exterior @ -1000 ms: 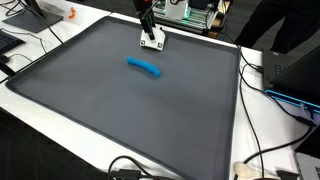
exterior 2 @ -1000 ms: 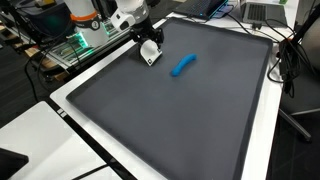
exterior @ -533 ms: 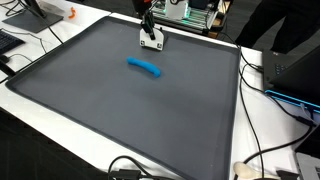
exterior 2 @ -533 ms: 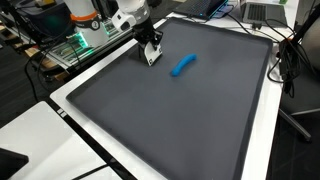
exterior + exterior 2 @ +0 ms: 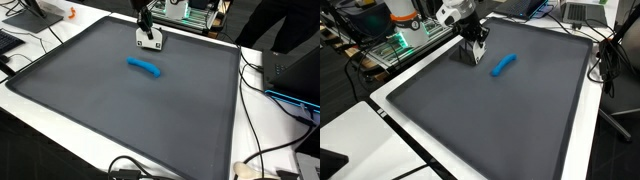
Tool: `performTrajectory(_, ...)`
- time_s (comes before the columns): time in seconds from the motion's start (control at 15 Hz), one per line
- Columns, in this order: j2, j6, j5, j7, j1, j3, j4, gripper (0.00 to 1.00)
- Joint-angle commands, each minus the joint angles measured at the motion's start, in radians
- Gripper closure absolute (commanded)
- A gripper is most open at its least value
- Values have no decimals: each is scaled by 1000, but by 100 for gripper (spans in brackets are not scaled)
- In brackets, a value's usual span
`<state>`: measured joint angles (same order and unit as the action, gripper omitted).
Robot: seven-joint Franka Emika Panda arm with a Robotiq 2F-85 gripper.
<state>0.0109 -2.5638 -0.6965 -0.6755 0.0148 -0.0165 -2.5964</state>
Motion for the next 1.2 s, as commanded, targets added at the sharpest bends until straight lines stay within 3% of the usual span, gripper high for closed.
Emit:
performTrajectory(0.0, 17, 29, 94, -93, -14, -4, 46, 99)
performTrajectory(0.4, -43, 243, 372, -156, -36, -19, 266, 99)
performTrajectory(0.73, -167, 449, 465, -59, -67, -37, 487, 99)
performTrajectory(1.13, -335, 585, 567, 108, -110, -37, 678, 99)
